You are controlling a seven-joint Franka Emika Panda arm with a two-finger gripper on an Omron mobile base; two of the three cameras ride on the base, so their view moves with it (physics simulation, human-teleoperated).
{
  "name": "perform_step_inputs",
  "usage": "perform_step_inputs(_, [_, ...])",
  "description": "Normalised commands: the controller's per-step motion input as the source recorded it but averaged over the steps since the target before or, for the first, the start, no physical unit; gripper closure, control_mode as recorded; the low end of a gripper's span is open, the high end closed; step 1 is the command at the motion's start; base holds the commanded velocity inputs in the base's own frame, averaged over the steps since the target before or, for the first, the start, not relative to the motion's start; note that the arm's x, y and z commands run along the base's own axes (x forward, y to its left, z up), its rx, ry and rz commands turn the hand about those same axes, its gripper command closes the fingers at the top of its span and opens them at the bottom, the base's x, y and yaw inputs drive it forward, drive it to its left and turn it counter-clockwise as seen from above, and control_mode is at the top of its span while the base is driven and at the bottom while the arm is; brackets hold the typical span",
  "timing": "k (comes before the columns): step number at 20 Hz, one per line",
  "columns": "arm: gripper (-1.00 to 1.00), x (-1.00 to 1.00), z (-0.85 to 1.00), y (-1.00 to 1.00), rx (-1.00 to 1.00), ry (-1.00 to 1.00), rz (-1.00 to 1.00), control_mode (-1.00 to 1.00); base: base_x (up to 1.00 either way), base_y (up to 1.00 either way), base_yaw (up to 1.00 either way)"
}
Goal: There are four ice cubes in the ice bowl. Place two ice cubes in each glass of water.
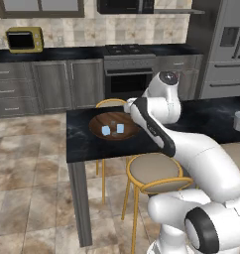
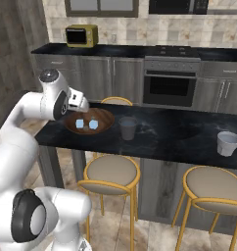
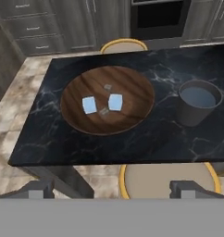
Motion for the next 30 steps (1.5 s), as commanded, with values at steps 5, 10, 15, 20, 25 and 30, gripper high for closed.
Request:
perform_step_inputs(5, [-1.00, 0.59, -0.23, 0.00, -0.04, 0.08, -0.02, -1.00, 0.00, 0.00, 0.00])
perform_step_inputs(10, [-1.00, 0.66, -0.37, 0.00, -0.02, 0.13, -0.03, -1.00, 0.00, 0.00, 0.00])
perform_step_inputs(15, [-1.00, 0.44, -0.28, 0.00, 0.01, 0.09, -0.01, -1.00, 0.00, 0.00, 0.00])
perform_step_inputs(20, [-1.00, 0.42, -0.18, 0.00, 0.00, 0.14, 0.00, -1.00, 0.00, 0.00, 0.00])
perform_step_inputs(25, [-1.00, 0.95, -0.33, 0.00, 0.00, 0.17, -0.01, -1.00, 0.00, 0.00, 0.00])
perform_step_inputs(30, [-1.00, 0.82, -0.37, 0.04, 0.00, 0.22, -0.01, -1.00, 0.00, 0.00, 0.00])
